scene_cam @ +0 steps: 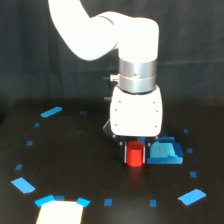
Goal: Pick up the red object from the table
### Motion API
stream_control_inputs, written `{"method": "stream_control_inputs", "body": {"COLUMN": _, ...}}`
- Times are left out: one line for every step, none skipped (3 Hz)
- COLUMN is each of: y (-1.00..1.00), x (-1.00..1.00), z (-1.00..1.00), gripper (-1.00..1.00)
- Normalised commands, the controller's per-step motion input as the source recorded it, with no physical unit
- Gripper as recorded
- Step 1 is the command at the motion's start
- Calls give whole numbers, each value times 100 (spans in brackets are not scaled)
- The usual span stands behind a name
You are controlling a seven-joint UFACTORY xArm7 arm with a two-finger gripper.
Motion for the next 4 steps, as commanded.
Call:
{"method": "stream_control_inputs", "body": {"y": 13, "x": -44, "z": 100, "gripper": -100}}
{"method": "stream_control_inputs", "body": {"y": 15, "x": 11, "z": 96, "gripper": -100}}
{"method": "stream_control_inputs", "body": {"y": 23, "x": 8, "z": 100, "gripper": -100}}
{"method": "stream_control_inputs", "body": {"y": -8, "x": -20, "z": 100, "gripper": -100}}
